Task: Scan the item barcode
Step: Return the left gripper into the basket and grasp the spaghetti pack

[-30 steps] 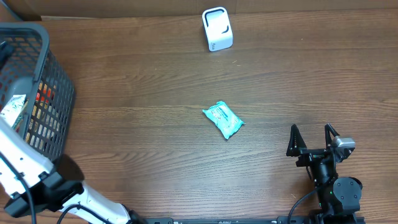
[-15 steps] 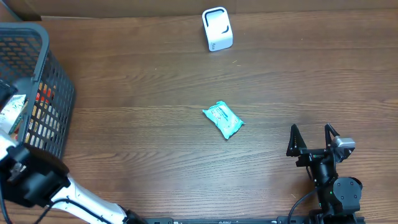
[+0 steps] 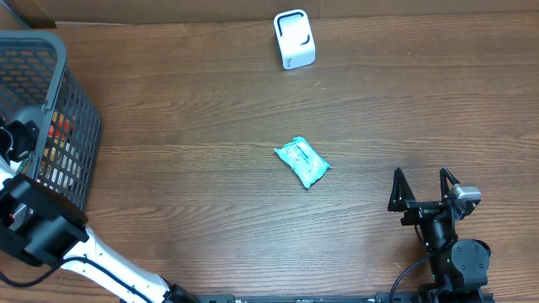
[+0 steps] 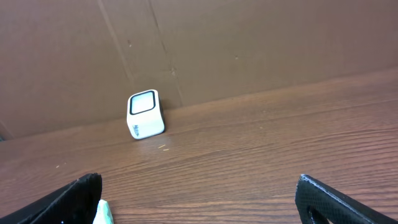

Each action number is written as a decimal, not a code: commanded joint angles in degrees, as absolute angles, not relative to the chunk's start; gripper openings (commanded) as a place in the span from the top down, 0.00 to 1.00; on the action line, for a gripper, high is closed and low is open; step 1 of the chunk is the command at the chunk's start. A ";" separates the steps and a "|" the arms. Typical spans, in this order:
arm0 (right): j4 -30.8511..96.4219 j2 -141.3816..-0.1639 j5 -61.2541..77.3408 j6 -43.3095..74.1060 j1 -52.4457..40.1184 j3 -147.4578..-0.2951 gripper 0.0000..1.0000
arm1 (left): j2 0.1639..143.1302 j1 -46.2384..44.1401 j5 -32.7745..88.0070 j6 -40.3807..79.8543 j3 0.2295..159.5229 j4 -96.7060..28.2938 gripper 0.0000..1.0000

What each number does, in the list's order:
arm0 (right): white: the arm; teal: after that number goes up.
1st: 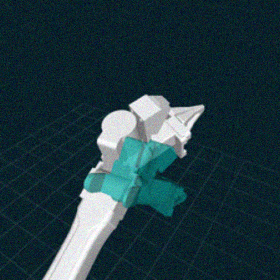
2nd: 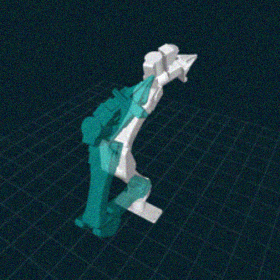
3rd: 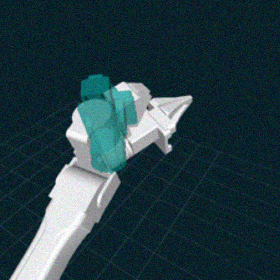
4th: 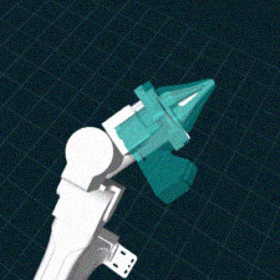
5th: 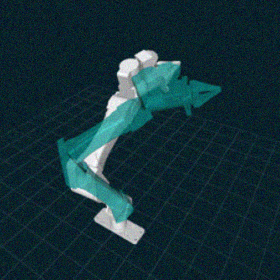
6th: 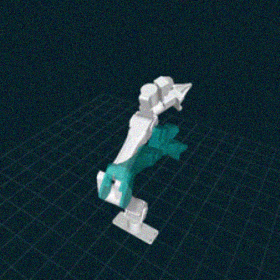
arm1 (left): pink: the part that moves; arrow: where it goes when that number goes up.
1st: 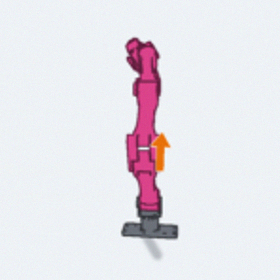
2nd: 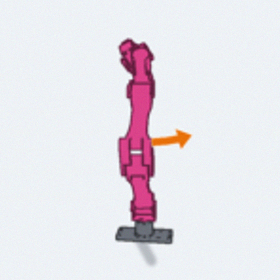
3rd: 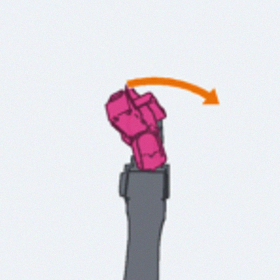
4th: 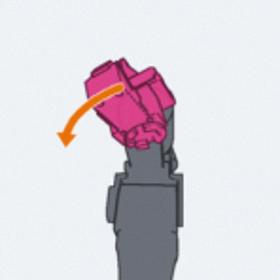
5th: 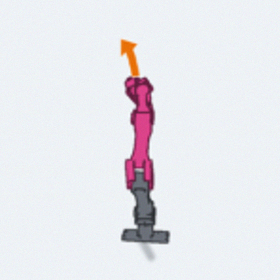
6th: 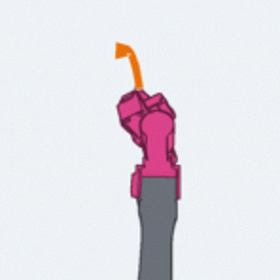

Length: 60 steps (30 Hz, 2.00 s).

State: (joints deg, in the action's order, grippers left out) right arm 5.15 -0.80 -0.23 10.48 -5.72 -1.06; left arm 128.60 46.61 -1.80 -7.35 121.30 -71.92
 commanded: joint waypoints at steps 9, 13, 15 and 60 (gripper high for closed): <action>4.80 -0.16 -0.36 10.50 -6.04 -0.45 0.00 | 137.56 46.48 -3.84 -10.31 121.16 -70.24 0.04; 4.80 -0.16 -0.36 10.50 -6.04 -0.45 0.00 | 138.47 46.48 -3.84 -10.28 121.16 -69.01 0.11; 4.82 -0.16 -0.36 10.50 -6.04 -0.45 0.00 | 138.65 46.48 -3.86 -10.31 121.16 -68.23 0.13; 4.82 -0.16 -0.36 10.50 -6.04 -0.45 0.00 | 133.64 45.56 7.53 -1.91 144.97 -79.96 0.96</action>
